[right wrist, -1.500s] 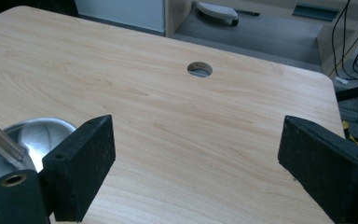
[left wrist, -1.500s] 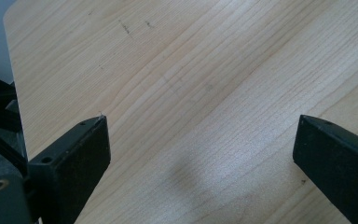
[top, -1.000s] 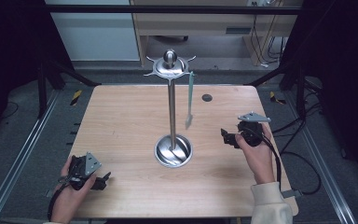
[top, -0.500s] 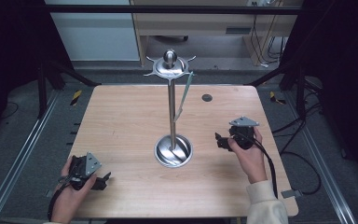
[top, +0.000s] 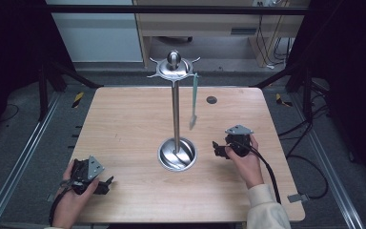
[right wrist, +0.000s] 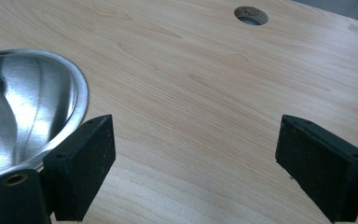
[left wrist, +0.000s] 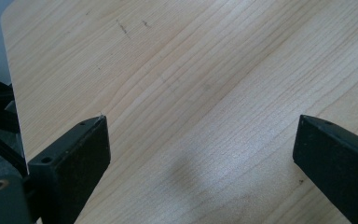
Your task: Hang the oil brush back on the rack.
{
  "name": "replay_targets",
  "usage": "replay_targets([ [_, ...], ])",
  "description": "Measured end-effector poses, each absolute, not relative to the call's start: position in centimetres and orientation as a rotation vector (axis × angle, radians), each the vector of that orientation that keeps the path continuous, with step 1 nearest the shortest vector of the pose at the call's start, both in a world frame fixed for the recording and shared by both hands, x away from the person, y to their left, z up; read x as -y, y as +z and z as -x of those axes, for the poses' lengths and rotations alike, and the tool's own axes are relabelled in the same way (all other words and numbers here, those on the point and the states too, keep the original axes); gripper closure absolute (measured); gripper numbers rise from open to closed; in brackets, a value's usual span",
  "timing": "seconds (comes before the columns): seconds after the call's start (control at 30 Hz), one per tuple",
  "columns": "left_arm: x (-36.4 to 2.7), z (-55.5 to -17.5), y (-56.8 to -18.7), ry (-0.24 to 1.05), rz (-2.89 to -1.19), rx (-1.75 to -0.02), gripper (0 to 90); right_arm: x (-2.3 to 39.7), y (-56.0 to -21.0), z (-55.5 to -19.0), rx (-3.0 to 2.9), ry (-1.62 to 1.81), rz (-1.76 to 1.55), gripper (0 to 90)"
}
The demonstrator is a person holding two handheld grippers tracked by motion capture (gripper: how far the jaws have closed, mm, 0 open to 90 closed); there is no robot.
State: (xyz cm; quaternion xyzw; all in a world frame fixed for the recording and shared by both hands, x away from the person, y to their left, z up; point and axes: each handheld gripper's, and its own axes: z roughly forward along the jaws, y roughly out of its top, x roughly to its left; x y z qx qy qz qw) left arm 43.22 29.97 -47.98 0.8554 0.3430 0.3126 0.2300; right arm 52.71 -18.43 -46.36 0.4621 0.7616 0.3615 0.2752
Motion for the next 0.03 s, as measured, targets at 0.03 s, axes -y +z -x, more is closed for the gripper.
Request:
replay_targets([
  [0.03, -29.98, -43.23, -47.99, 0.86, -2.353, -0.944, 3.5, 18.43, -46.36, -52.71, -2.047, 0.972, -1.242, 12.3],
])
